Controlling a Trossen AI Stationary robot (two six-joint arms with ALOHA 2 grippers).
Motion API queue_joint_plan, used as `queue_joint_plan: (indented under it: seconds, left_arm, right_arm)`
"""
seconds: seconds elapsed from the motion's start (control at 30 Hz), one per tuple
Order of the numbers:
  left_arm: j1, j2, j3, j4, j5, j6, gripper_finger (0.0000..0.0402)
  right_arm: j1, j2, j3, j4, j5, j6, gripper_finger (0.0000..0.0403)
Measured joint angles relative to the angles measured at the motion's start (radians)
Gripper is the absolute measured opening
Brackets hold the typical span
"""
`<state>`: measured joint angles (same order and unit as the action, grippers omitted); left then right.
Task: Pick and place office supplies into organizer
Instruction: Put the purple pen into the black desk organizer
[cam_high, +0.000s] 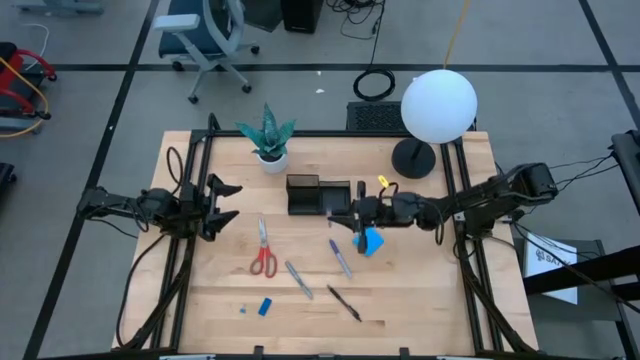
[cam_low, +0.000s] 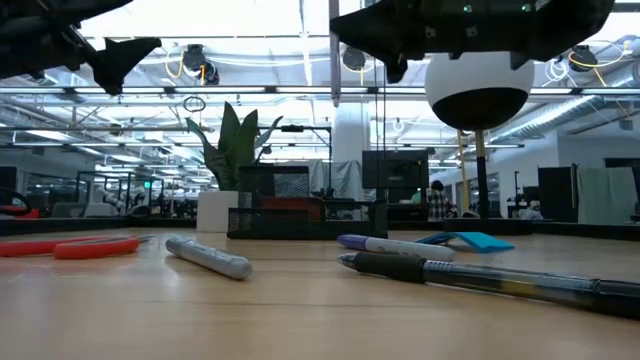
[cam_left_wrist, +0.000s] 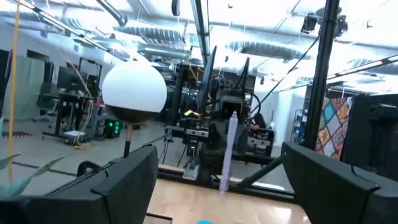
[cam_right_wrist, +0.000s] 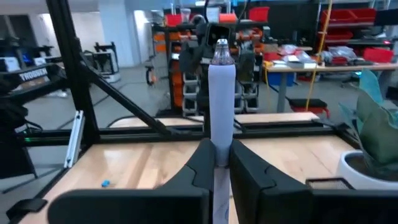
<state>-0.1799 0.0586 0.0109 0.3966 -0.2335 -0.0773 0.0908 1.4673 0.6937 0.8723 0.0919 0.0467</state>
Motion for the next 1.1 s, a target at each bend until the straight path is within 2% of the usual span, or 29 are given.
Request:
queue_joint_plan:
  seconds: [0.13,0.3,0.53,0.83,0.97,1.1]
  left_arm:
    - [0.001,0.000,0.000,0.017,-0.008,0.110,0.0347]
    - [0.001,0.006,0.000,-0.031,0.045,0.107,0.0347]
    - [0.002,0.088,0.000,0.030,0.044,0.063,0.0347]
    - [0.002,0.308,0.013,0.258,0.050,0.015,0.0347]
    - [0.002,0.446,0.082,0.262,0.043,0.011,0.0347]
    - [0.000,0.582,0.183,0.263,0.068,0.013,0.0347]
  right_arm:
    - [-0.033,0.000,0.000,0.009,-0.018,-0.028,0.0018]
    - [-0.049,0.000,0.001,0.008,-0.018,-0.040,0.0018]
    - [-0.043,0.017,0.002,0.025,-0.019,-0.031,0.0018]
    - [-0.037,0.135,0.104,0.018,-0.066,-0.034,0.0018]
    - [-0.036,0.197,0.197,-0.039,-0.126,-0.036,0.0018]
    - [-0.030,0.241,0.249,-0.113,-0.131,-0.040,0.0018]
